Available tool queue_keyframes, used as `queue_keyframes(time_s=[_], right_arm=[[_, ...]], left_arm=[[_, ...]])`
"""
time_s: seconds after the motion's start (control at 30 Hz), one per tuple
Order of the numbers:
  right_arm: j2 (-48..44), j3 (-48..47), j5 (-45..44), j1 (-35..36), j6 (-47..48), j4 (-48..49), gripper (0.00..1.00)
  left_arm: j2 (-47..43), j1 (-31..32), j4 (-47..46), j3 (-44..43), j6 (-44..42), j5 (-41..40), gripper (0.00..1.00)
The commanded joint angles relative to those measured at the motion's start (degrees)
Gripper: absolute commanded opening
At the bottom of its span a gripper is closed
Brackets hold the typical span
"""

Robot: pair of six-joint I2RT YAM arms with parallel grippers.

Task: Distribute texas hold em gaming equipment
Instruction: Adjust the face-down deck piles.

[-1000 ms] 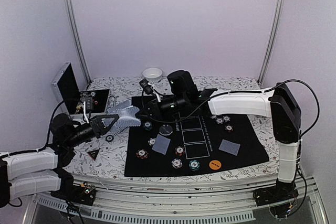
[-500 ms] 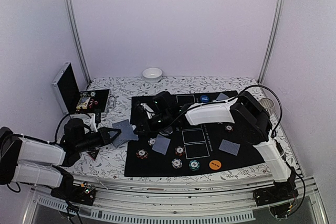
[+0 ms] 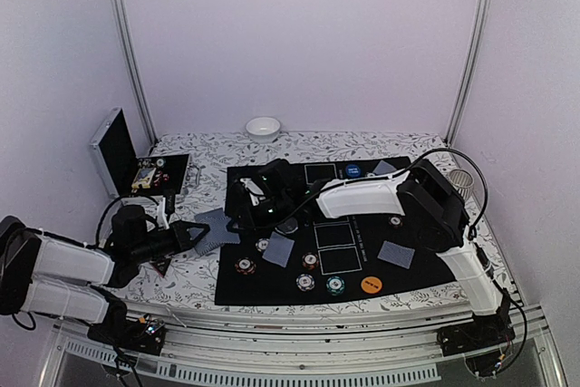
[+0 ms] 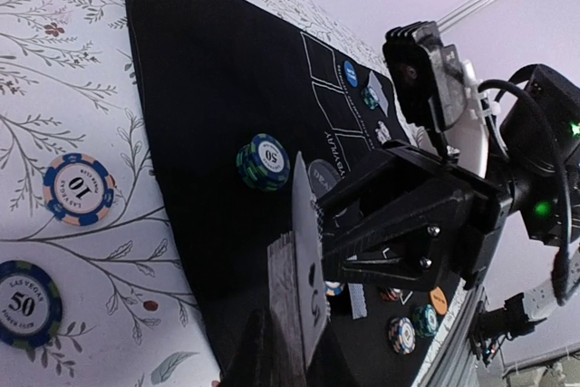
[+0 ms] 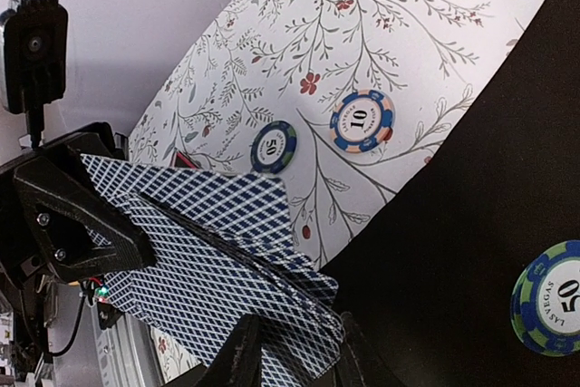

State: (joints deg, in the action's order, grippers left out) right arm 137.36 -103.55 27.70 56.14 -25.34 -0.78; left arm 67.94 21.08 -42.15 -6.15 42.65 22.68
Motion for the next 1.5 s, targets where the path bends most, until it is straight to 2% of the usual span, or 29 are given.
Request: queue_keyframes(time_s=[0.0,0.23,0.27,0.33,0.37,0.47,0.57,0.67,0.87,1.13,1.17,1.27,1.37,1.47], right_arm=[[-2.2,-1.7,-3.5,1.4,0.9,0.0,0.29],[-6.6,-0.1,-6.1,1.5,1.0,-1.2,0.28],[-6.9,0.1,-6.1,1.6,1.1,-1.1,0.24],[-7.3,0.5,-4.8,1.6,1.3,-0.6,0.08],[-7.2,0.7,-3.1,1.6,1.4,0.0,0.04],[-6.6,0.7,1.3,1.6,1.5,1.6,0.02],[-6.9,0.9,1.7,1.6,2.1,1.9,0.02],[-7.7,1.3,1.2,1.5,3.1,1.9,0.04],[-9.4,2.7,-0.4,1.8,4.0,2.1,0.23],[-11.9,4.3,-1.3,3.5,6.2,1.5,0.2],[-11.9,4.5,-1.1,3.6,6.2,1.5,0.17],[-11.6,5.0,-0.3,3.7,6.0,1.5,0.15],[-10.1,4.1,0.2,3.7,5.8,1.1,0.28],[-8.3,2.8,1.5,3.3,5.0,0.9,0.34]], left_arm=[[0.7,-0.2,-0.4,0.1,-1.1,2.2,0.0],[0.8,-0.3,-0.1,0.1,-1.6,2.1,0.0],[0.9,-0.3,-0.1,0.2,-1.6,2.1,0.0],[1.0,-0.4,-0.3,0.2,-1.7,2.1,0.0],[1.1,-0.4,-0.6,0.2,-1.6,2.2,0.0],[1.0,-0.4,-3.0,0.5,-1.6,4.0,0.0],[0.1,-0.4,-5.6,0.8,-1.8,7.2,0.0],[-1.4,-0.4,-5.1,0.9,-2.4,6.8,0.0],[-2.5,-0.5,-2.6,0.9,-3.1,4.8,0.0],[-1.8,-0.8,-2.5,0.7,-3.2,4.6,0.0],[-1.7,-0.8,-2.6,0.6,-3.2,4.6,0.0],[-1.6,-0.8,-2.7,0.5,-3.2,5.1,0.0],[-1.4,-0.9,-3.7,0.5,-3.1,6.1,0.0],[-1.5,-0.9,-4.3,0.5,-2.9,6.9,0.0]])
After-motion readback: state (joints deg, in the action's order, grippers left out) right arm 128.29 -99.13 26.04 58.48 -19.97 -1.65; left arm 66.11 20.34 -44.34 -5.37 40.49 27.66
